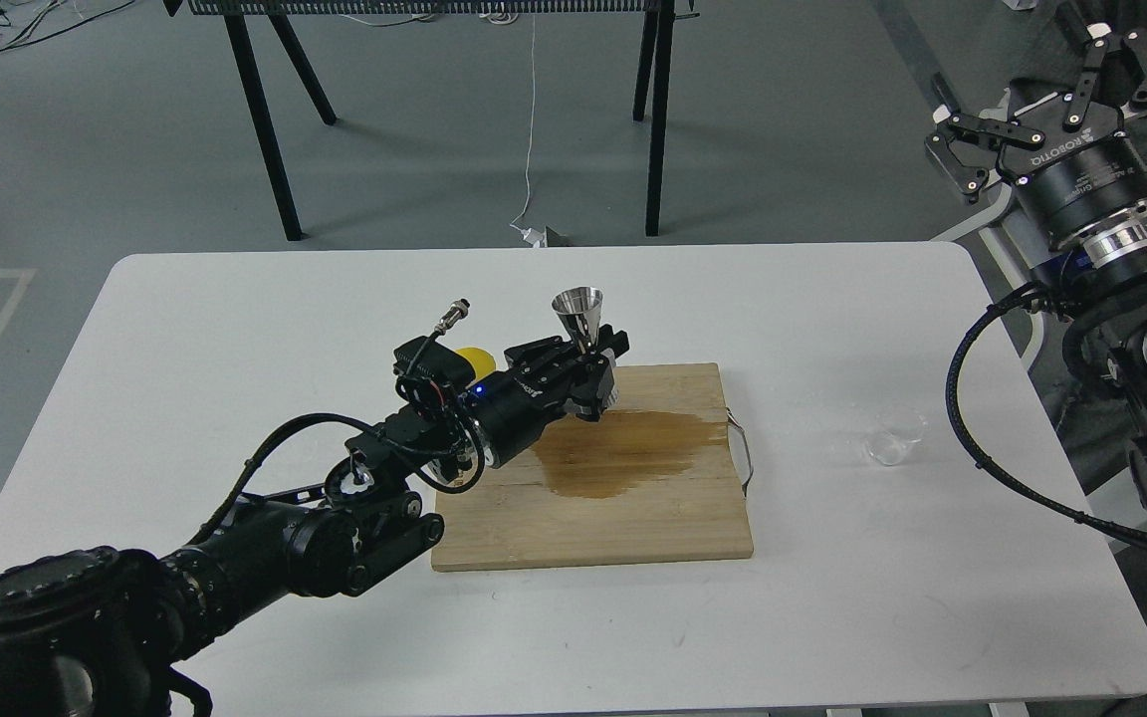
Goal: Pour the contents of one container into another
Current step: 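Carry the jigger over the cutting board and lower it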
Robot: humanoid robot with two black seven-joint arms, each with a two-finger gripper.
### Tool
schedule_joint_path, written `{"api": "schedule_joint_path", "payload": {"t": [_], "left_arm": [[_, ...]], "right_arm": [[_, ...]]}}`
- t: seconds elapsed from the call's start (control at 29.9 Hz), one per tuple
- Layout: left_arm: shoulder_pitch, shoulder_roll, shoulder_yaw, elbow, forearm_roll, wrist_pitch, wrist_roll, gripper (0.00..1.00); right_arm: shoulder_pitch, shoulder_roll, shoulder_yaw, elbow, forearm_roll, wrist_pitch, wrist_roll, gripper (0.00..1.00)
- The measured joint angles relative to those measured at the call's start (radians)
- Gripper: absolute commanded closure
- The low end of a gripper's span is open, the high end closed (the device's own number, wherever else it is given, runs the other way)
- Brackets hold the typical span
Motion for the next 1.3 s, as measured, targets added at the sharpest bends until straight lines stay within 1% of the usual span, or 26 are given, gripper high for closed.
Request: {"api": "schedule_joint_path", "payload": {"t": [0.27, 0.4, 0.57, 0.94, 1.07, 1.3], "left_arm": [[0.027, 0.001, 0.014, 0.121, -0.003, 0.023, 0.0, 0.87], [0.032, 0.0, 0.016, 0.135, -0.006, 0.023, 0.0, 0.87], [0.041, 0.0, 0.016, 0.118, -0.006, 0.023, 0.0, 0.87], [0.052, 0.0, 0.016, -0.014, -0.01, 0.023, 0.0, 0.86], [0.052, 0.0, 0.043, -0.023, -0.01, 0.011, 0.0, 0.86], [0.068, 0.0, 0.068, -0.02, -0.01, 0.004, 0.0, 0.82]], "right_arm": [[0.003, 0.002, 0.0, 0.0, 0.001, 0.0, 0.0, 0.01], [0.003, 0.006, 0.0, 0.0, 0.001, 0.0, 0.0, 0.01], [0.0, 0.007, 0.0, 0.0, 0.001, 0.0, 0.0, 0.01], [-0.008, 0.002, -0.017, -0.006, 0.0, 0.0, 0.0, 0.01], [-0.01, 0.002, -0.028, -0.008, 0.0, 0.0, 0.0, 0.01], [-0.011, 0.004, -0.03, -0.009, 0.0, 0.0, 0.0, 0.01]]}}
